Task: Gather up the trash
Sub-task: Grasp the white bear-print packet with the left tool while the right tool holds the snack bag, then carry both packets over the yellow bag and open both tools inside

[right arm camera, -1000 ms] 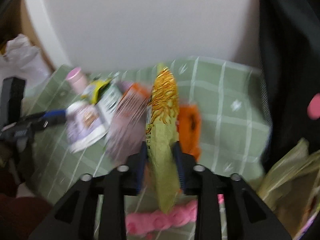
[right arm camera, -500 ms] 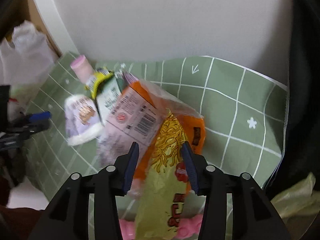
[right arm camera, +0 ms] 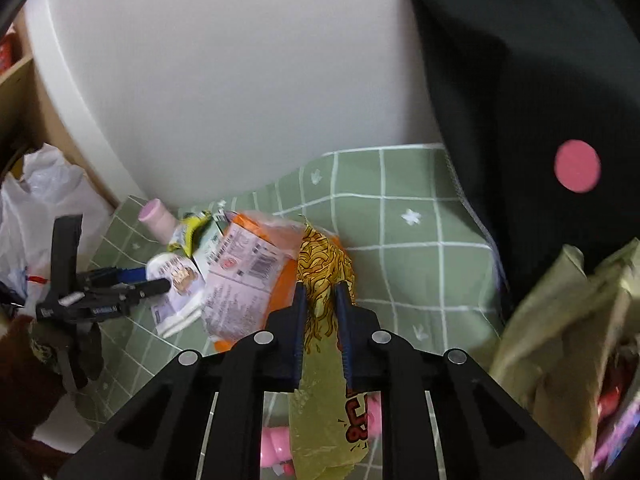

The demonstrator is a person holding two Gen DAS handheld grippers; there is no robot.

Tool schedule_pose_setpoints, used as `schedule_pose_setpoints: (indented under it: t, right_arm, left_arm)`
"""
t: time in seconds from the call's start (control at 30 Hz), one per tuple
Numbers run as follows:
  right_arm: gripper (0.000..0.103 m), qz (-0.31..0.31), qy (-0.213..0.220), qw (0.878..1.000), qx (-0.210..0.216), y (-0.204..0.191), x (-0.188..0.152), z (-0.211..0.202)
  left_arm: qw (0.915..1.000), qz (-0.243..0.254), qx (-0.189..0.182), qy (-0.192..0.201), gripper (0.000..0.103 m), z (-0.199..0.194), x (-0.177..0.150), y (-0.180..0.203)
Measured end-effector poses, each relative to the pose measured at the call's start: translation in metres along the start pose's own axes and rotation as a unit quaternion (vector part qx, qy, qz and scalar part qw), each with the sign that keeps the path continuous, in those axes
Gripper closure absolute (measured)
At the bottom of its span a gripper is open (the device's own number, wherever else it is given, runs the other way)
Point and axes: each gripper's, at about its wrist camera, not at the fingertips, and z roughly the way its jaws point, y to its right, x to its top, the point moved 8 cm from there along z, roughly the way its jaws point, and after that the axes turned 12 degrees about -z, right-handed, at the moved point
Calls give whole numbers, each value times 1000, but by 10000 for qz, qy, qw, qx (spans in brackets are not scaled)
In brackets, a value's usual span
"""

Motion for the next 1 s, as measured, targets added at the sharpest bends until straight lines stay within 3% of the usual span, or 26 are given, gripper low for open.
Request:
schedule_pose_setpoints:
  t: [0.07,0.1,0.13,0.27,0.53,0.7,1.0]
  right_arm:
    - [88,29,33,9999,-91,-6,1,-2]
    - [88,33,68,9999,-119,-8,2,-4]
    - [88,14,128,9998,-147,-12,4,-8]
    - [88,-257,462,9978,-395,-20,16,-30]
    - [88,32,767,9953,-588,-16,20,-56]
    - [88,53,966,9912,-902,-6,19,-85]
    - [88,244,1473,9712,-1856,42,10,-171]
  left_arm:
    - [9999,89,-110,-52,52,0,3,3]
    - [9998,115,-139,-24,59,-3,5,4]
    - [9997,131,-202,66,72,-10,9,6]
    - [9980,-10,-329,533,72,-43,36,3]
    - [9902,-314,-719,1153,74,-92,67,6]
    - [9827,199,-1038,1521,74,-114,74,59]
    - [9612,1422,-1831,1498,74,-115,72,188]
